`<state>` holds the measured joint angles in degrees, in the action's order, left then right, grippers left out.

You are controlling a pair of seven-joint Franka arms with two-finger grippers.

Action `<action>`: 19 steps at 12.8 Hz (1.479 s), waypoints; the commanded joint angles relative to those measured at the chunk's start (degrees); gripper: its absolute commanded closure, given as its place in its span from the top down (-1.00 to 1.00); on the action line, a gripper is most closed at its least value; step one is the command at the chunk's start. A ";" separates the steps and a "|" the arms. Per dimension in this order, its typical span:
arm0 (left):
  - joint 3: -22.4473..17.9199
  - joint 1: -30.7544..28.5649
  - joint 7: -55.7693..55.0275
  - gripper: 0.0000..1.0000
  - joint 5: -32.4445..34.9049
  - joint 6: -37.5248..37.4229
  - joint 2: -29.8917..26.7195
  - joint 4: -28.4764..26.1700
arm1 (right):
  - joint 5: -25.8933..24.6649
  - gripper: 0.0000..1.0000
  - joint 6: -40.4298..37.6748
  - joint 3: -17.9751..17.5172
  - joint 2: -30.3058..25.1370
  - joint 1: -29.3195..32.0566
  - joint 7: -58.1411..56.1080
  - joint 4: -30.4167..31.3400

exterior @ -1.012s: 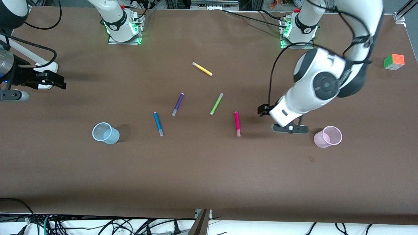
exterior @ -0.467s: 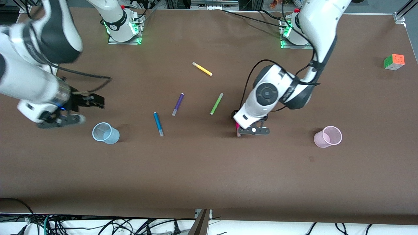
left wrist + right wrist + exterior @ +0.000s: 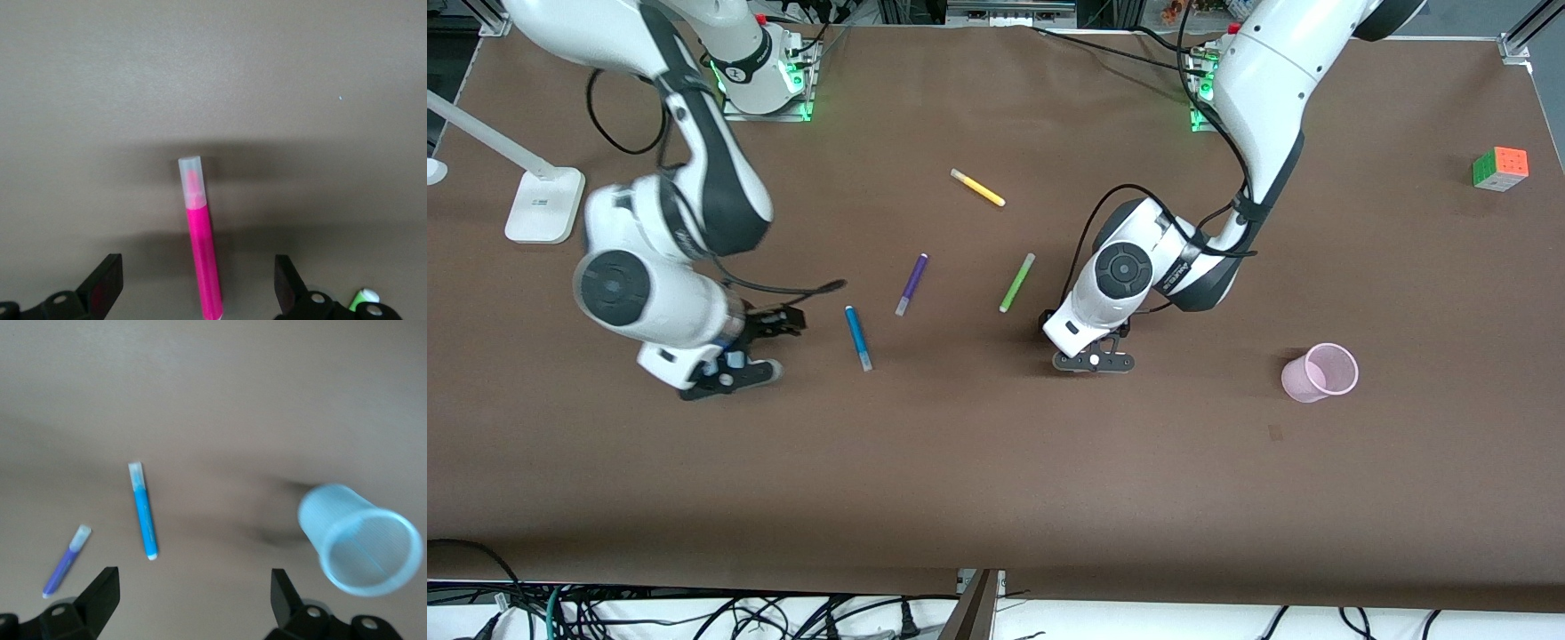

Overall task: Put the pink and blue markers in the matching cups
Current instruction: 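Grasp the pink marker with the left gripper while the right gripper grasps blue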

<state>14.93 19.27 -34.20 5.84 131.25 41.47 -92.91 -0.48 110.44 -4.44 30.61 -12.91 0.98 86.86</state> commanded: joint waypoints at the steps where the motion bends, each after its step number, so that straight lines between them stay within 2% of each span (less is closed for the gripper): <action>1: -0.60 1.03 -1.31 1.00 1.72 2.60 2.29 0.89 | 0.22 1.00 5.11 0.14 4.44 -1.40 0.25 -1.00; 5: -0.87 1.47 -1.40 1.00 1.72 4.54 3.88 0.71 | 0.30 1.00 12.59 0.22 10.25 -4.74 0.34 -0.12; 7: -0.95 1.47 -1.40 0.98 1.72 4.54 3.97 0.62 | 0.30 1.00 16.19 0.22 10.78 -5.28 1.56 2.07; 9: -1.13 1.38 -1.40 0.07 1.72 4.54 4.23 0.54 | 0.22 1.00 19.88 0.22 11.75 -5.45 1.57 4.01; 13: -1.31 1.38 -2.97 -0.69 1.72 4.54 4.15 0.54 | 0.22 0.96 23.24 0.22 11.93 -6.07 1.57 6.74; 15: -1.31 1.38 -4.12 -1.00 1.72 4.37 3.80 0.62 | 0.22 0.64 23.24 0.22 12.01 -6.24 1.22 6.74; 17: -1.31 0.68 -3.95 -1.00 1.72 3.84 2.48 0.80 | 0.22 0.33 23.24 0.22 12.37 -6.77 1.30 6.74; 18: -1.31 0.42 -3.86 -1.00 1.72 3.05 1.52 0.97 | 0.22 -0.15 23.24 0.22 12.37 -6.95 1.57 6.74; 19: -1.22 -0.63 -3.60 -1.00 1.72 0.26 0.03 1.41 | 0.22 -0.48 23.24 0.22 12.37 -7.04 1.48 6.74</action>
<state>13.73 19.81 -36.89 5.90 135.14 44.52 -91.69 -0.48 132.64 -4.43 43.46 -19.38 2.07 92.53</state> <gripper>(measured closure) 0.819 0.348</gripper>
